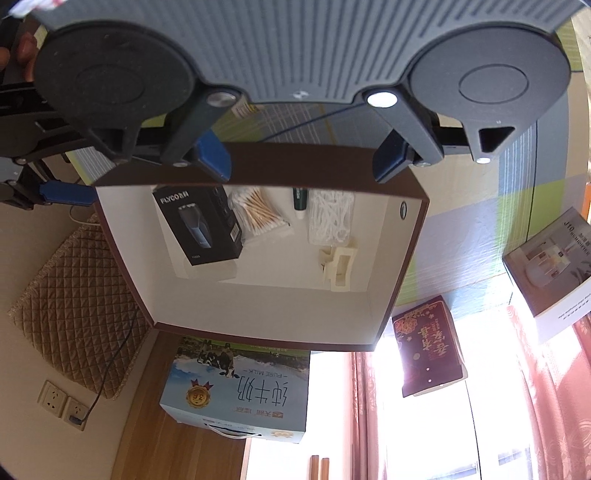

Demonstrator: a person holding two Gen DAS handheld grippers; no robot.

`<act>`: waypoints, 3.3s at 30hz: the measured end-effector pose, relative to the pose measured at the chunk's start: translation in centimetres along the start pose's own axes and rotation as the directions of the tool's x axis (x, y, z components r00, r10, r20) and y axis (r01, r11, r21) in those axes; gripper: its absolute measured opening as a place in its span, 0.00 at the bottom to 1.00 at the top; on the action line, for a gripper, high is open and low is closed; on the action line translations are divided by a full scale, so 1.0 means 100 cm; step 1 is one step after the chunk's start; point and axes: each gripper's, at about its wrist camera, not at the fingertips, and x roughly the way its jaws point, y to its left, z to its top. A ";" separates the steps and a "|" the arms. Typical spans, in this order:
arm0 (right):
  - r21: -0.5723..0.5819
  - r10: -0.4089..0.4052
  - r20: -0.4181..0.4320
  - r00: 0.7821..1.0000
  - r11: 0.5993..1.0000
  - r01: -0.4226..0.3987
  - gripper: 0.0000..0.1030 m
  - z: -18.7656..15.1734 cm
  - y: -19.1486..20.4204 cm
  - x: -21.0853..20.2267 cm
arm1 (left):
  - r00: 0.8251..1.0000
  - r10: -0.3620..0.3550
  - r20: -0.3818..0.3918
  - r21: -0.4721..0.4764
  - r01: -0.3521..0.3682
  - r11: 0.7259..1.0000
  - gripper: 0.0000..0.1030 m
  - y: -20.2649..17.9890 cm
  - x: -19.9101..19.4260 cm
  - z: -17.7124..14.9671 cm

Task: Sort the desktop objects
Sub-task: 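Withdraw both tools from the box toward the remaining items on the table, then grasp the red snack packet with the left tool while the right tool grasps the brown scrunchie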

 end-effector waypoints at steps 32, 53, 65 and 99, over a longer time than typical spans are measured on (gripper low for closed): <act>-0.065 0.021 -0.100 0.995 0.998 -0.028 0.98 -0.079 0.037 -0.039 | 0.999 0.032 -0.041 -0.042 -0.034 0.999 0.78 0.020 -0.058 -0.102; -0.031 0.059 -0.193 0.979 0.997 -0.066 0.98 -0.122 0.041 -0.024 | 0.995 0.006 -0.103 -0.047 -0.011 0.999 0.78 0.030 -0.049 -0.150; -0.019 0.062 -0.141 0.988 0.998 -0.065 0.98 -0.125 0.042 -0.012 | 0.995 0.005 -0.097 -0.040 -0.009 0.999 0.74 0.028 -0.033 -0.152; -0.100 0.114 -0.186 0.976 0.986 -0.134 0.13 -0.110 0.041 0.059 | 0.983 -0.045 -0.180 0.024 0.050 0.998 0.58 0.019 0.040 -0.132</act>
